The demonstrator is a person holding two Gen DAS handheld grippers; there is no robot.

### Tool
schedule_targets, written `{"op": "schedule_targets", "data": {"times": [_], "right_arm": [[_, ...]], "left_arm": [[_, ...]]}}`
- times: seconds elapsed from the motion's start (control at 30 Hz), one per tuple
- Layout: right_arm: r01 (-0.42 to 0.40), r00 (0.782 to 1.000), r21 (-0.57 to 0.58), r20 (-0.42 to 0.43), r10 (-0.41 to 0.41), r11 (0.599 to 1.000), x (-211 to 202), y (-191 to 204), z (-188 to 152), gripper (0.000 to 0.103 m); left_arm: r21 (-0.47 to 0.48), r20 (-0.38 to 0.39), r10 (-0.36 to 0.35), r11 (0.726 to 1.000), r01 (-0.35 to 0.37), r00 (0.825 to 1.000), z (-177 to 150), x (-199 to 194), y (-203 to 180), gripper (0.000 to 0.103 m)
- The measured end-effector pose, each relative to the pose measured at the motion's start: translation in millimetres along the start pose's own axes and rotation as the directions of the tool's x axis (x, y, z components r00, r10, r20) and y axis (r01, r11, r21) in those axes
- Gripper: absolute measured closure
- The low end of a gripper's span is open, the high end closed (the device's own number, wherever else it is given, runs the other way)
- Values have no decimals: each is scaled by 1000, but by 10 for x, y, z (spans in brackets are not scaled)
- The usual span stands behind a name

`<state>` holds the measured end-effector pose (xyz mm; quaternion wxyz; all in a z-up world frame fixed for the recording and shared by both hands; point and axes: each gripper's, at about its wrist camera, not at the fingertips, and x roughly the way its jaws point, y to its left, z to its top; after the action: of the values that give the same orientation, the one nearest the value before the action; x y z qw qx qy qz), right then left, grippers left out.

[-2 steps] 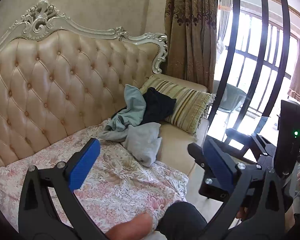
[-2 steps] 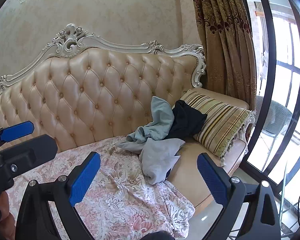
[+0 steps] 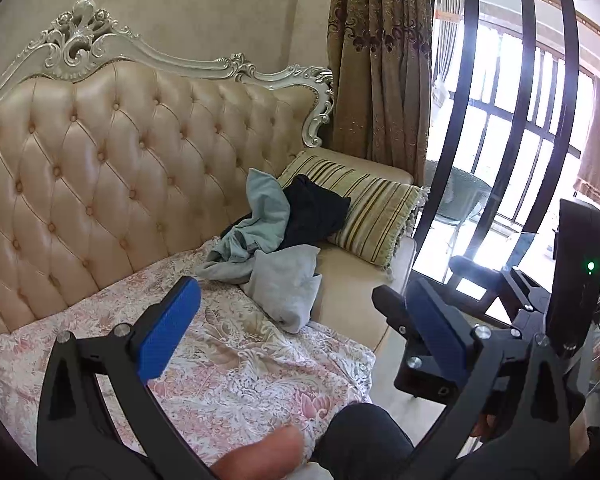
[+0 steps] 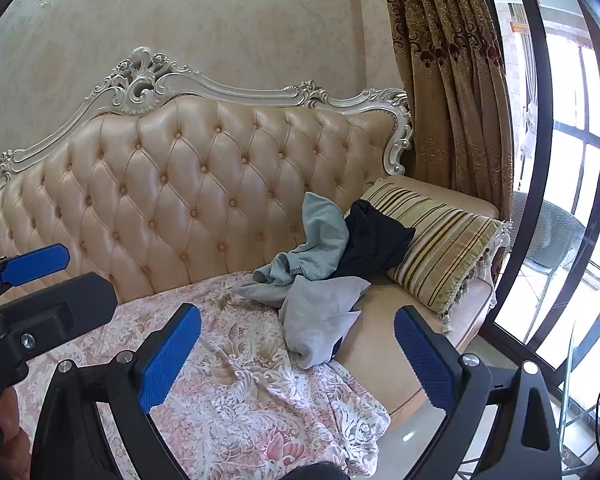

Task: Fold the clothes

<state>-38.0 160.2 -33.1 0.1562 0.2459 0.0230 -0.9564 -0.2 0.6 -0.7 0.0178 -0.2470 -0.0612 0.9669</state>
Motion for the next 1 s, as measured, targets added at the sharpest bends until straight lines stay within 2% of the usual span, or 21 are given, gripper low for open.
{"op": "schedule_targets", "data": {"times": [1.0], "right_arm": [[2, 1000, 7, -1, -2, 1000, 16, 2, 15, 4]], "left_arm": [[-13, -13, -14, 1000, 14, 1000, -8, 24, -10, 0]]}}
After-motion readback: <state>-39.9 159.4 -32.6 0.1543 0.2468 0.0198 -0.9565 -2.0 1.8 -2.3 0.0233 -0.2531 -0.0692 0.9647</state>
